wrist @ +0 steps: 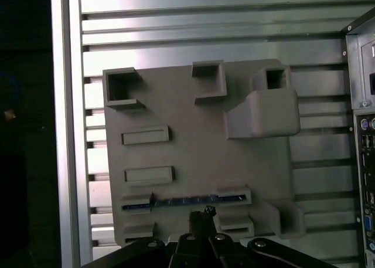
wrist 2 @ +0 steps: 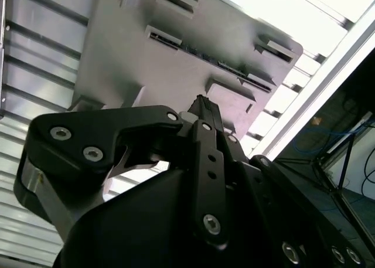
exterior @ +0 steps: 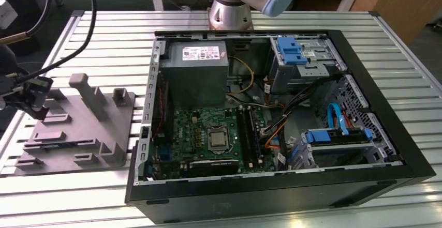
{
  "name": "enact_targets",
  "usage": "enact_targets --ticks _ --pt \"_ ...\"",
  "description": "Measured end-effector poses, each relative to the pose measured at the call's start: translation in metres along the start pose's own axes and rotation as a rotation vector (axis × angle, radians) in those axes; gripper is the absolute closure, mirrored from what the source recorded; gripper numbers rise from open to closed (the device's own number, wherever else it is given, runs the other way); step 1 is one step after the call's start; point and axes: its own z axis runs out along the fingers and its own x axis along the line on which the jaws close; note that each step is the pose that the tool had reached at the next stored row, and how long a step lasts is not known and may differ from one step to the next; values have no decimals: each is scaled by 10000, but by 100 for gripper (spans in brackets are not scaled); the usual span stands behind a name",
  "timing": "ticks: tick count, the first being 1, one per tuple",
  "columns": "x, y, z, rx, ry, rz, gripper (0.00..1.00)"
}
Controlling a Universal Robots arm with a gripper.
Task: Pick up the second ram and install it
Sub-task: 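Reach for the second ram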
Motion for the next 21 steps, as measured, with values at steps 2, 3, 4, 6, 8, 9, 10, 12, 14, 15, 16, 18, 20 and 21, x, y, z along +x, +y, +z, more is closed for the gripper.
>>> enact_targets --ticks 2,3,4,6,8,9,10,12,14,15,16,18,20,21 --pt "0 -3 35 1 5 0 90" --pt "0 -4 53 2 6 0 90" --pt "0 -5 72 0 5 0 90" --pt "1 -6 109 1 7 0 90" --pt "2 -8 145 2 7 0 90" --pt "2 -9 163 2 6 -1 90" --pt "3 -10 181 3 6 -1 90" --pt "6 -11 218 5 6 0 90" --pt "10 -13 254 6 6 -1 90" --pt "13 -14 272 8 6 -1 90" --pt "15 -14 290 9 6 -1 90" --pt "20 -16 326 11 6 -1 90" --pt "42 -19 361 19 8 1 90" --pt "60 -22 380 22 6 -1 90"
